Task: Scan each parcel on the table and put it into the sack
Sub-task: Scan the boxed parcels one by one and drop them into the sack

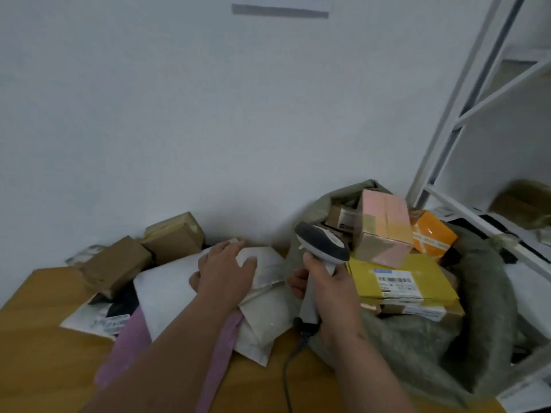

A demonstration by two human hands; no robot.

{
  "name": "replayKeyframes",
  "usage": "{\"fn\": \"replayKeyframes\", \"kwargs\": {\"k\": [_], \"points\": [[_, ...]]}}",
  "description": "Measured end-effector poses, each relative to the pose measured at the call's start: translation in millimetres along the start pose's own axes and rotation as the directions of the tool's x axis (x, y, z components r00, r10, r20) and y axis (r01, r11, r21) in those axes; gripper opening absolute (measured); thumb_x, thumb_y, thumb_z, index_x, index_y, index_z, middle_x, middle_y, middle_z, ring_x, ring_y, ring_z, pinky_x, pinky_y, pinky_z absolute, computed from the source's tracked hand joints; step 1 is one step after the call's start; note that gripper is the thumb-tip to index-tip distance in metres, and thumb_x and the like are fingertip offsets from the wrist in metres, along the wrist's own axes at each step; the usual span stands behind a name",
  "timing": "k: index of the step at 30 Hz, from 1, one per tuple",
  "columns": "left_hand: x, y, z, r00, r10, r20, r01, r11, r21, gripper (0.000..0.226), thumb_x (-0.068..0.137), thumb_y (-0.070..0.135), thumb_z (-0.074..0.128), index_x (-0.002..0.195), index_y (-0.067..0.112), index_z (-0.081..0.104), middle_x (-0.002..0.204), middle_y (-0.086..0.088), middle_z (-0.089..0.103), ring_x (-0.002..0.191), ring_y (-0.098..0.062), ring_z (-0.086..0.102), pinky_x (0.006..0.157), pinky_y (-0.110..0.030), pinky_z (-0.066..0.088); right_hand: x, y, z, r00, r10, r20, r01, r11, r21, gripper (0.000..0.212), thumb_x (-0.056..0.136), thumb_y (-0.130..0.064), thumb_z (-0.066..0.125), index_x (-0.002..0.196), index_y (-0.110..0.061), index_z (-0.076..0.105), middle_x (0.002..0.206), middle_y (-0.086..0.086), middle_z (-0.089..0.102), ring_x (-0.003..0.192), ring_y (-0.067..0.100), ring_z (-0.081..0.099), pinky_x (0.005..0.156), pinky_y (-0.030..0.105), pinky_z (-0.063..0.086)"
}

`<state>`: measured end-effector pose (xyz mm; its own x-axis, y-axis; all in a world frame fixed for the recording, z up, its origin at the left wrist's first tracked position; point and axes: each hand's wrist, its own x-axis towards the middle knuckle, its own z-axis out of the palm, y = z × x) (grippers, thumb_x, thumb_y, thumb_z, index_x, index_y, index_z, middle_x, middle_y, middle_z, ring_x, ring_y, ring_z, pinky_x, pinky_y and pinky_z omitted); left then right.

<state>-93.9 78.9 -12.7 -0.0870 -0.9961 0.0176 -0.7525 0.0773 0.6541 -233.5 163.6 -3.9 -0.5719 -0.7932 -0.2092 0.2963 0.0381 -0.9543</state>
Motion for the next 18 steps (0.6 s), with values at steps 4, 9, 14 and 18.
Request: {"fn": "replayKeyframes", "kwargs": {"k": [4,9,14,18], "points": [[-0.1,-75.4,-26.3,0.995,-0.102,0.016,0.102,0.994,-0.040,0.049,0.095,0.050,0.049,0.141,0.036,0.045,0.152,0.008,0.035,0.139,-0.023,0.031,0.113,-0.046,0.027,-24.2,31.6,51.5,0.995,0.074,0.063,-0.069,0.995,-0.073,0.015,0.092,-0.023,0.070,0.097,-0.009,0.066,0.082,0.012,0.074,0.068,0.021,0.075,0.060,0.028,0.059],[-6.2,-156.4,-49.0,0.978,-0.202,0.048,0.205,0.975,-0.080,0.052,0.093,0.048,0.053,0.141,0.031,0.047,0.150,0.003,0.040,0.135,-0.025,0.037,0.111,-0.049,0.032,-47.6,75.6,104.2,0.987,0.133,0.095,-0.121,0.985,-0.124,0.017,0.091,-0.024,0.070,0.100,-0.010,0.065,0.084,0.014,0.074,0.068,0.021,0.075,0.061,0.030,0.058],[-4.3,-212.7,-67.4,0.949,-0.306,0.078,0.314,0.941,-0.124,0.057,0.095,0.041,0.053,0.147,0.021,0.040,0.150,-0.007,0.040,0.135,-0.029,0.039,0.110,-0.047,0.035,-58.9,105.9,142.4,0.972,0.184,0.144,-0.154,0.969,-0.195,0.021,0.091,-0.027,0.070,0.100,-0.008,0.067,0.086,0.014,0.075,0.073,0.021,0.076,0.072,0.037,0.063],[7.2,-239.2,-71.7,0.914,-0.394,0.097,0.406,0.880,-0.246,0.068,0.089,0.042,0.057,0.150,0.022,0.032,0.150,-0.009,0.039,0.131,-0.032,0.042,0.105,-0.050,0.041,-53.7,114.6,166.5,0.968,0.197,0.155,-0.159,0.960,-0.229,0.016,0.092,-0.025,0.069,0.097,-0.010,0.067,0.088,0.016,0.074,0.075,0.021,0.075,0.072,0.034,0.063]]}}
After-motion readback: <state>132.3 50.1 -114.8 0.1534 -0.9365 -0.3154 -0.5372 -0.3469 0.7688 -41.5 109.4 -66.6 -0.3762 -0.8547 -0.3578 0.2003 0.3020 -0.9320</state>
